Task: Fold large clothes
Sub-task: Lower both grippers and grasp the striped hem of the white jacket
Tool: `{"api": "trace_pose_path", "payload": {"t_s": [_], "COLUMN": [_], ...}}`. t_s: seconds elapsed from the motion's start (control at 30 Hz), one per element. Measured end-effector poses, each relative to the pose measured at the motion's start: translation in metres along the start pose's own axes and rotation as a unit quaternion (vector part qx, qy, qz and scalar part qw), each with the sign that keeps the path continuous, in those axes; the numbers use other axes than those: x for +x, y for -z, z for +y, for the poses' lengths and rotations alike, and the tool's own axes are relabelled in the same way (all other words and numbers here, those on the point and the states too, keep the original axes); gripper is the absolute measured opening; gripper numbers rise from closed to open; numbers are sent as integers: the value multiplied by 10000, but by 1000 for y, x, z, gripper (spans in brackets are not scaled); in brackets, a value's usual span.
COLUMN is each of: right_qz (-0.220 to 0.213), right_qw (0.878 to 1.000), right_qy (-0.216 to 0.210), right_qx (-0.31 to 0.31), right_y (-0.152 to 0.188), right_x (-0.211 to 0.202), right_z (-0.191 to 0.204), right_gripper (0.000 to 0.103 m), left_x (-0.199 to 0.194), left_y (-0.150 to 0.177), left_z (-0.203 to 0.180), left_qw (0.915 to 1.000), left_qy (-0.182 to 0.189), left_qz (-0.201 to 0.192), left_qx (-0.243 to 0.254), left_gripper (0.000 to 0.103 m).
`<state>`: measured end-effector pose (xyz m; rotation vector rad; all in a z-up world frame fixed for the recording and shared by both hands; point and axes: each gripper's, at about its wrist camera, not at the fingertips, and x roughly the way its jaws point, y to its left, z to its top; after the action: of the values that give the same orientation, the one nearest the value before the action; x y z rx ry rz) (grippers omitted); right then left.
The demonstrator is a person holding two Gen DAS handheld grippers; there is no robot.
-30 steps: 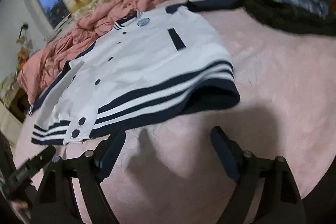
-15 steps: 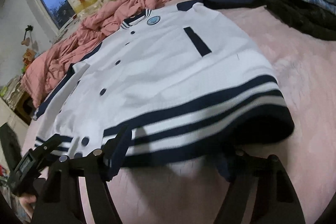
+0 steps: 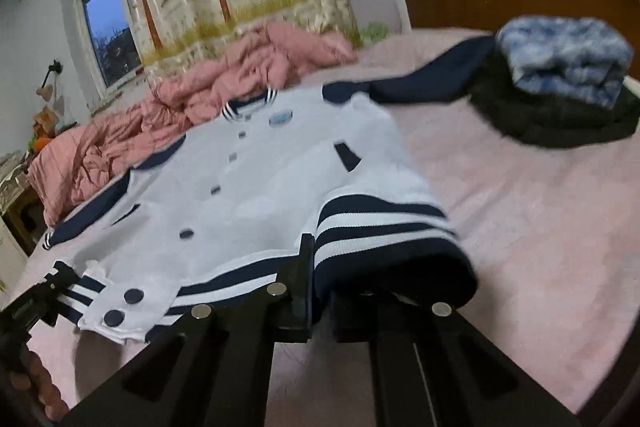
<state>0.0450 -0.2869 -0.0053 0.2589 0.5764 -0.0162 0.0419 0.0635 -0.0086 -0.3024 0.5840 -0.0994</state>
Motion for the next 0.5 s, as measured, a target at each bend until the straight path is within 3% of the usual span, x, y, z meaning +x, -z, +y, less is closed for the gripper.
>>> {"api": "trace_pose_path", "payload": {"t_s": [0.13, 0.3, 0.5], "right_qz": [96, 296, 466], "right_qw": [9999, 9981, 9932], "right_qy": [30, 232, 395], "right_qx": [-59, -482, -995], "right_y": [2, 14, -24], "right_x": [-21, -19, 12], "right_z": [-6, -3, 25], "right_gripper": [6, 6, 6], "left_x": [-10, -2, 36], "left_y": [13, 26, -19], "left_z": [-7, -17, -39], "left_qw": [9998, 9972, 9873], "left_qy": [-53, -443, -992], "left_qz": [173, 418, 888], "left_qx": [93, 442, 865], "left_gripper": [6, 6, 8]}}
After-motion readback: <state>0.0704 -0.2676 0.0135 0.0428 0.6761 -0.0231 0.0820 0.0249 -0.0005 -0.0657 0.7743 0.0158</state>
